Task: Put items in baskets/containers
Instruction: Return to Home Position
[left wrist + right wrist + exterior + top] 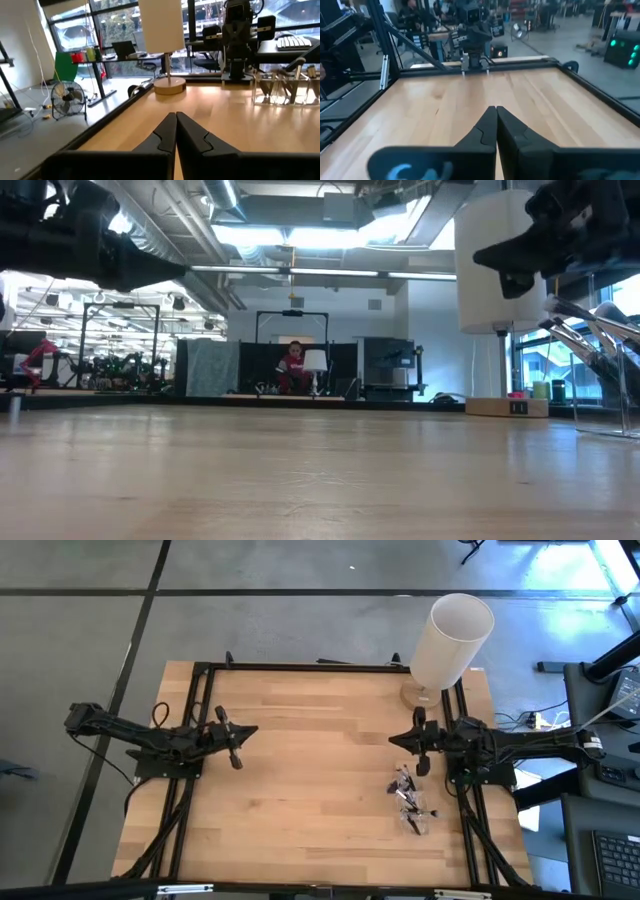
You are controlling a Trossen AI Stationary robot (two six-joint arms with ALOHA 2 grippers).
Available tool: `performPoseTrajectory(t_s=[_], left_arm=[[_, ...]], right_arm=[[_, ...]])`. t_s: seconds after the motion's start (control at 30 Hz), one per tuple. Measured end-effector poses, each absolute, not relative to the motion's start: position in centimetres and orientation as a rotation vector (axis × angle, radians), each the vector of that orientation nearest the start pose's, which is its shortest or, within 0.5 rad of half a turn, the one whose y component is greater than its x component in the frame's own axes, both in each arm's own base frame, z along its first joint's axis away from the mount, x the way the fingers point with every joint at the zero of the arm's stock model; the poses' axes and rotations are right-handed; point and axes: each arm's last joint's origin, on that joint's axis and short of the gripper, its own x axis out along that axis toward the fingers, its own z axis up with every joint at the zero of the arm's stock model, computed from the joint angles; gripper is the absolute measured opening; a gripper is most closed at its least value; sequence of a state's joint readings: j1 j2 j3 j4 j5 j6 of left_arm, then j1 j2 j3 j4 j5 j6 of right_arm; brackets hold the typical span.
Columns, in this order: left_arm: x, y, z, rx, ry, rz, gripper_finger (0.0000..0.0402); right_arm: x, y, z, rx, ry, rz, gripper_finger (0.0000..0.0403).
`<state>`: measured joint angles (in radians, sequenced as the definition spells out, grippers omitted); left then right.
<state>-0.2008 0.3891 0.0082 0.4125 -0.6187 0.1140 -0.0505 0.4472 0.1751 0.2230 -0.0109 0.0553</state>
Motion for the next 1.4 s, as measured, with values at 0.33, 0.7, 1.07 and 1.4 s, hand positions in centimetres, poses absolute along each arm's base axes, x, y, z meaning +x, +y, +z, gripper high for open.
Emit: performPoseTrajectory(t_s=[0.33, 0.7, 1.07, 1.4], left_arm=[[11.2, -1.0, 17.0, 0.055, 0.0, 0.356, 0.0002], [11.1, -1.0, 16.2, 0.091, 0.073, 0.321, 0.0002], [10.2, -1.2, 16.4, 0.197, 0.069, 0.215, 0.0002], [9.8, -1.4, 16.9, 0.323, 0.002, 0.098, 0.0002]], right_arm=[[11.9, -1.2, 18.0, 0.06, -0.09, -0.096, 0.0003], [11.7, -1.3, 17.5, 0.062, -0.083, -0.093, 0.0003], [11.7, -1.1, 17.5, 0.048, -0.071, -0.013, 0.0003], [11.8, -1.1, 16.8, 0.072, 0.002, -0.01, 0.0022]])
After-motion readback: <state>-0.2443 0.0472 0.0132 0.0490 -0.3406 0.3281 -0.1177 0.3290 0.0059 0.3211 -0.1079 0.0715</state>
